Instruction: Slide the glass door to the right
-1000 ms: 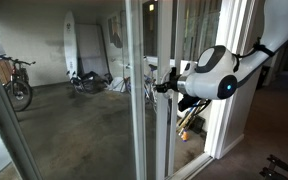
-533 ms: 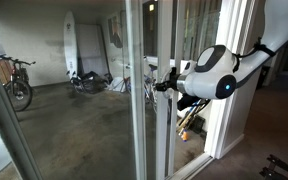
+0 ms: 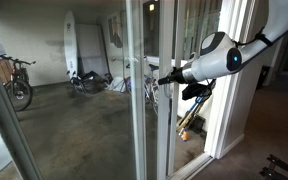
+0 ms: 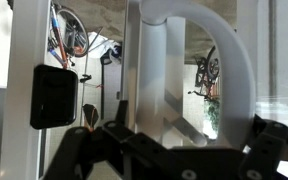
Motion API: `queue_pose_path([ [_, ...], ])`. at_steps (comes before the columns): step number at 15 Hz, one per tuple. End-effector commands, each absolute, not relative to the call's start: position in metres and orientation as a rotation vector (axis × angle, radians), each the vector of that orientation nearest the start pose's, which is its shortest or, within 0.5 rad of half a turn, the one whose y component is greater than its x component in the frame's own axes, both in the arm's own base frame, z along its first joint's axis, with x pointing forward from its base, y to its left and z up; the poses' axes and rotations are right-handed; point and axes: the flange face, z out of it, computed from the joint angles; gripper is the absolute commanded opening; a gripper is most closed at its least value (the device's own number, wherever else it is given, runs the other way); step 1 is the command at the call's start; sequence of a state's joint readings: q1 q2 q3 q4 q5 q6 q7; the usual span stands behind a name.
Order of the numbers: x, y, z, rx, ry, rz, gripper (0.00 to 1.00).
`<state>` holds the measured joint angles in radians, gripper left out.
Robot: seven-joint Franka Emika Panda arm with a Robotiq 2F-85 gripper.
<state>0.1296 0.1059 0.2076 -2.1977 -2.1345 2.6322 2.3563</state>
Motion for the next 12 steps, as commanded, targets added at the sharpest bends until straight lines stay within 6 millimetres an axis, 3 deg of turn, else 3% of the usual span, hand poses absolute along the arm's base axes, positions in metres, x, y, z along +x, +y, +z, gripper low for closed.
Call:
queue_pose_path([
  [1, 0.508, 0.131, 0.368, -2.683, 0.314, -1.773, 1.0],
  [5, 0.514, 0.096, 0.389, -2.681, 0.42, -1.779, 1.0],
  [12, 0.512, 0.08, 0.375, -2.758, 0.43, -1.67, 1.0],
])
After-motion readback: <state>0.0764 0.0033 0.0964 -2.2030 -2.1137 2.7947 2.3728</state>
